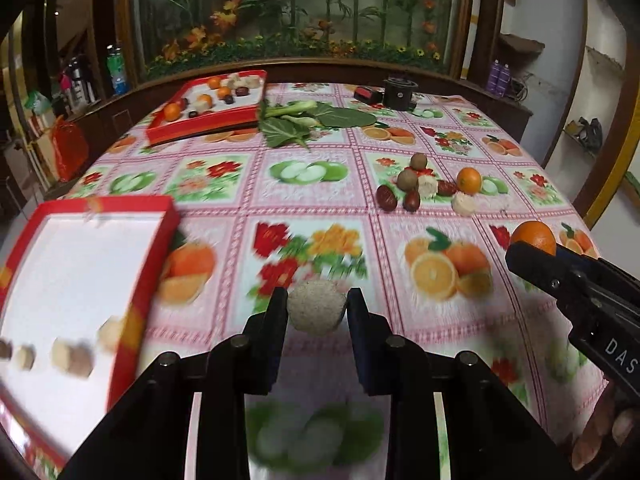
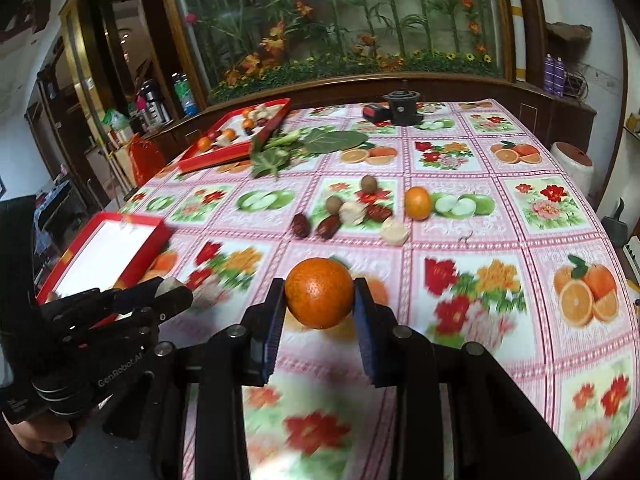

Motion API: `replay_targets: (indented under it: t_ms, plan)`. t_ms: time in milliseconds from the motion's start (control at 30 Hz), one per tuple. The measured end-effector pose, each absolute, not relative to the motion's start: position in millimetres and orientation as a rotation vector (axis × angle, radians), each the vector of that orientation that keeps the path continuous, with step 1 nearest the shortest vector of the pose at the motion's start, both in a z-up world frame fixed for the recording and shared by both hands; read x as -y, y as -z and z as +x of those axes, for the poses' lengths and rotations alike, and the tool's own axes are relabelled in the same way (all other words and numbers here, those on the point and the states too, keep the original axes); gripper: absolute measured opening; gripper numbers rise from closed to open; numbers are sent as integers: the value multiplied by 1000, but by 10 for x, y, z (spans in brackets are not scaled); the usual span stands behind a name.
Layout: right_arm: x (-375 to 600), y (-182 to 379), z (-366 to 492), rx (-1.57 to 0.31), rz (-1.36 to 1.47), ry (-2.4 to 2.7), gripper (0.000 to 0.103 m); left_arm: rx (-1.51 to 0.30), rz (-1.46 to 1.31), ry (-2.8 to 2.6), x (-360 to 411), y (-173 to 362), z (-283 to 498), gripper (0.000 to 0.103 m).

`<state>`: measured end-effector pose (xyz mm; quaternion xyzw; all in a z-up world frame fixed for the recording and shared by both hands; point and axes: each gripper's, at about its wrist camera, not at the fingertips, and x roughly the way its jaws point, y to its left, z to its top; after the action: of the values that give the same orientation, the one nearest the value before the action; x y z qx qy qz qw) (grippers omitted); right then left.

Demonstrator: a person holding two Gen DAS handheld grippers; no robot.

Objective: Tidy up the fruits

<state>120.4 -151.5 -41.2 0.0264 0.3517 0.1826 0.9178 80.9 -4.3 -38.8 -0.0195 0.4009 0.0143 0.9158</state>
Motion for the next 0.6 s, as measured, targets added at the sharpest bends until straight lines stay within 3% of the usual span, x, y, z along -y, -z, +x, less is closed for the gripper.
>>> replay_targets:
  t_ms: [600]
  plan:
    - [798, 207, 477, -688, -28, -463, 35, -798, -113, -147, -582, 228, 183, 29]
